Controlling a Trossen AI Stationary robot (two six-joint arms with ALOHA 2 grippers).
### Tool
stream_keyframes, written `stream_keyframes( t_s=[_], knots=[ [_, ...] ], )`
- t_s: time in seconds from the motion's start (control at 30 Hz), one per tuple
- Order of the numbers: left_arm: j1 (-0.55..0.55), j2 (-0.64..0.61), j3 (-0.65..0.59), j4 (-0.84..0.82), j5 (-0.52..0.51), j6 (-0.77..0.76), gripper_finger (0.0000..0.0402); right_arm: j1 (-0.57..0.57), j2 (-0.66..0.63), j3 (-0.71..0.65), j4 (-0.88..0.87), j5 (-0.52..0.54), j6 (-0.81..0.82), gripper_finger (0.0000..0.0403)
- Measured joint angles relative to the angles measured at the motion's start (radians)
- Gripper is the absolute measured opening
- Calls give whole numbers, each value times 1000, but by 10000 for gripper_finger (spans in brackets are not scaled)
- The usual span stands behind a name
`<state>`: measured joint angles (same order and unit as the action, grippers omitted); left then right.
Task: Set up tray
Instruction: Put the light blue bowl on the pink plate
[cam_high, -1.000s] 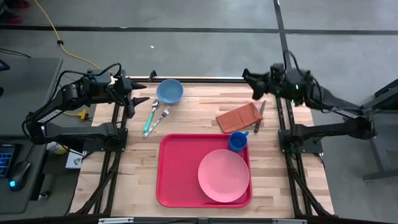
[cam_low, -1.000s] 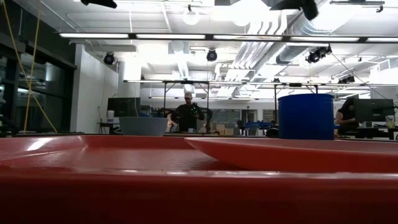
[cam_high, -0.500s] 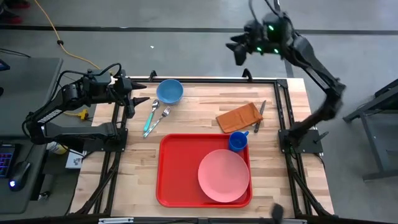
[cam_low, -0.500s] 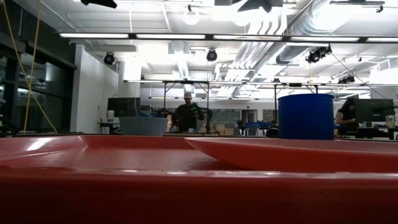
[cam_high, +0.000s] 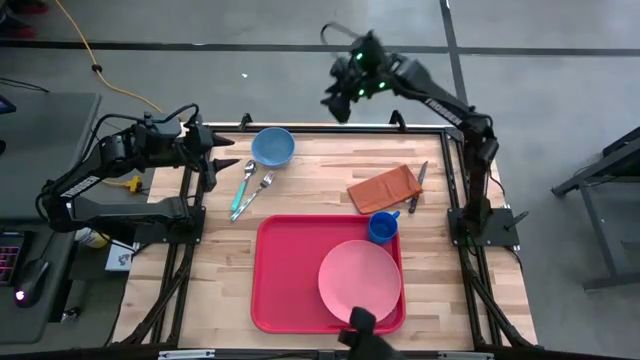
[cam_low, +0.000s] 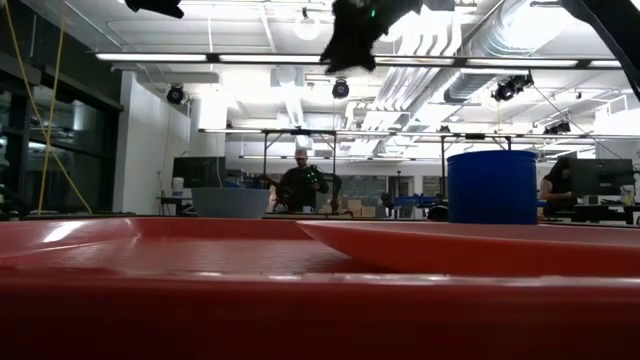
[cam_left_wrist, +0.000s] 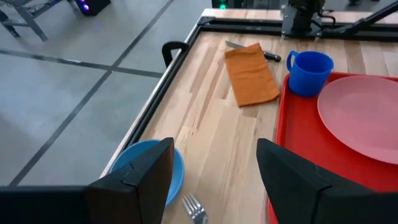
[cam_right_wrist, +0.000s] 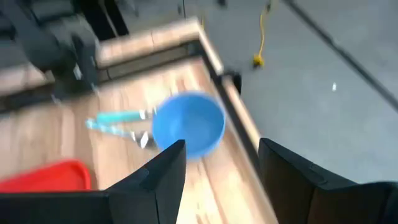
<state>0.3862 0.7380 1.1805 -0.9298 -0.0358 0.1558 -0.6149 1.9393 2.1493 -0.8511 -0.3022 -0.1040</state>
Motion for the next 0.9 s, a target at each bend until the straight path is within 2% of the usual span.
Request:
stream_keyframes(
  t_s=[0.1, 0.3, 0.4, 0.53, 0.63, 0.77, 0.9],
  knots=[
    [0, 1, 0, -25, -40, 26, 262, 17, 1, -90, 4, 7, -8, 181],
    [0, 43, 0, -111, -301, 152, 262, 48, 1, -188, 16, 4, 22, 181],
    [0, 100, 0, -156, -367, 219, 262, 56, 1, -194, 20, 9, 30, 181],
    [0, 200, 0, -158, -385, 250, 262, 55, -2, -194, 32, 36, 57, 181],
    [21, 293, 0, -175, -418, 200, 262, 54, -11, -193, 33, 47, 97, 181],
    [163, 411, 0, -192, -435, 95, 262, 55, -38, -192, 25, 132, 122, 181],
    [367, 488, 0, -117, -287, 103, 262, 55, -91, -192, -6, 280, 126, 181]
  ],
)
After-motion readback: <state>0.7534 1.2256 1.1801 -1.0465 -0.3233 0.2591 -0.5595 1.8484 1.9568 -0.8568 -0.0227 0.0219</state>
